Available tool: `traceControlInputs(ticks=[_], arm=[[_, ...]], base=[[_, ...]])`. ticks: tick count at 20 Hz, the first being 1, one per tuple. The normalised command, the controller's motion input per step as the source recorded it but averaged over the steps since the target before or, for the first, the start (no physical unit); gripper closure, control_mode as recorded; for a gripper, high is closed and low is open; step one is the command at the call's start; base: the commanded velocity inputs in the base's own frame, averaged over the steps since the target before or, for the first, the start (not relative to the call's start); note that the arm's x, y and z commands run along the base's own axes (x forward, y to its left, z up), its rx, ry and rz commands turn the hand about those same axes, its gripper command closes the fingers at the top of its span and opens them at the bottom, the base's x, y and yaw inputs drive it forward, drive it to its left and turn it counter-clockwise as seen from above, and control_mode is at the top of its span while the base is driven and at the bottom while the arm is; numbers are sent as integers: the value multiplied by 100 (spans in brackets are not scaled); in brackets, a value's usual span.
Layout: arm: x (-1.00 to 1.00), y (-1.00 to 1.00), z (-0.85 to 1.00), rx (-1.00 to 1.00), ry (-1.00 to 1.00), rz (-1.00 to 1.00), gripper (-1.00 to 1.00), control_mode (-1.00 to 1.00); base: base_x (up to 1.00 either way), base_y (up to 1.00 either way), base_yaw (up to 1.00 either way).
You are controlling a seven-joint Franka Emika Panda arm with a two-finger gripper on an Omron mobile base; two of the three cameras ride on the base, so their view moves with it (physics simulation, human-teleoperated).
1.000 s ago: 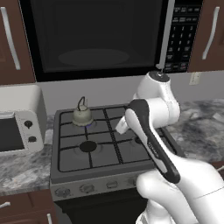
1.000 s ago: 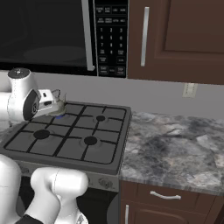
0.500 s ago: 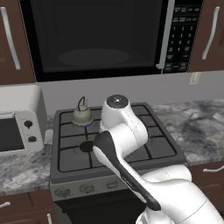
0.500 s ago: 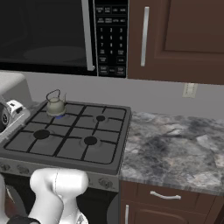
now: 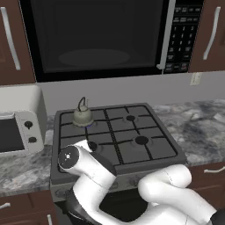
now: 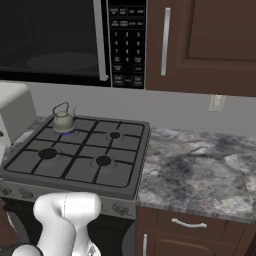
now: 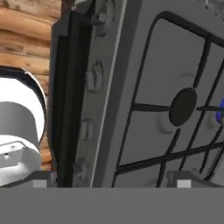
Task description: Lower the heat of the kettle.
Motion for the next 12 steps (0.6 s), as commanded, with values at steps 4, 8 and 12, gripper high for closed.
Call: traceControlInputs(ticks=[4,8,12], arm=[[-19,15,-69,-34,-6,28,-100,-100],[-12,2,-59,-26,-3,27,-100,-100],[-6,0,-51,-19,-4,26,-100,-100]], base=[[0,0,0],[0,0,0],[0,0,0]])
